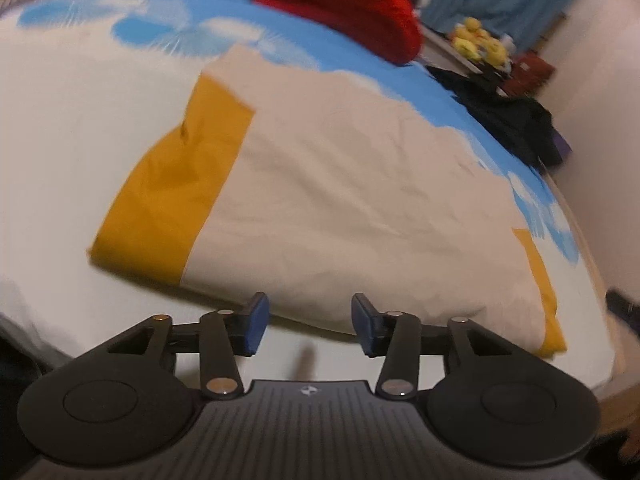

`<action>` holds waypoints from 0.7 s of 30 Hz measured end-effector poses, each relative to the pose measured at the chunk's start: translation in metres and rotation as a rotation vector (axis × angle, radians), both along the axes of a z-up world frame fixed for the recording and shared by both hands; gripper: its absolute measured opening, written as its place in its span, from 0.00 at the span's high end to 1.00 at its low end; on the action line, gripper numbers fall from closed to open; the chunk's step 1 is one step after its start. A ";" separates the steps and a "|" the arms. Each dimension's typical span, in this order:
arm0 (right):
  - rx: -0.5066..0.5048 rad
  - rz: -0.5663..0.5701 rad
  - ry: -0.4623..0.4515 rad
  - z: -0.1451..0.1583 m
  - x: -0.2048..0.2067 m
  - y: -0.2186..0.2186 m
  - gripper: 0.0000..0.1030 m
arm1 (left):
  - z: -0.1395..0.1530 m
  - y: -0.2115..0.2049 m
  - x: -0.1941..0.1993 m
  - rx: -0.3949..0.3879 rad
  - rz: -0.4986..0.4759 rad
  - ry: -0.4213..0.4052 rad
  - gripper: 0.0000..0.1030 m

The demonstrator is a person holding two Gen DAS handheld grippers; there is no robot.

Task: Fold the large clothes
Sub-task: 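Lift the yellow side edge with the left gripper and fold it inward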

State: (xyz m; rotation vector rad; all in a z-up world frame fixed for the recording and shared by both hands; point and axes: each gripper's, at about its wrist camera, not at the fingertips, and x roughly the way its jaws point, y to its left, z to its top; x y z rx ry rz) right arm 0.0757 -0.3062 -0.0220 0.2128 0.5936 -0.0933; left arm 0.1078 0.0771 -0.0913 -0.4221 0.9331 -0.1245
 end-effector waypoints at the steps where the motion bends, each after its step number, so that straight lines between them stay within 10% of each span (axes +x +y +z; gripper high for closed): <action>1: 0.001 0.008 0.002 -0.002 0.002 0.004 0.77 | -0.004 0.003 0.002 -0.022 0.021 0.017 0.44; 7: -0.005 0.071 0.039 -0.011 0.016 0.028 0.77 | -0.027 0.027 0.011 -0.164 0.171 0.094 0.24; 21: -0.073 0.265 0.103 -0.025 0.039 0.096 0.76 | -0.044 0.067 0.029 -0.271 0.457 0.002 0.24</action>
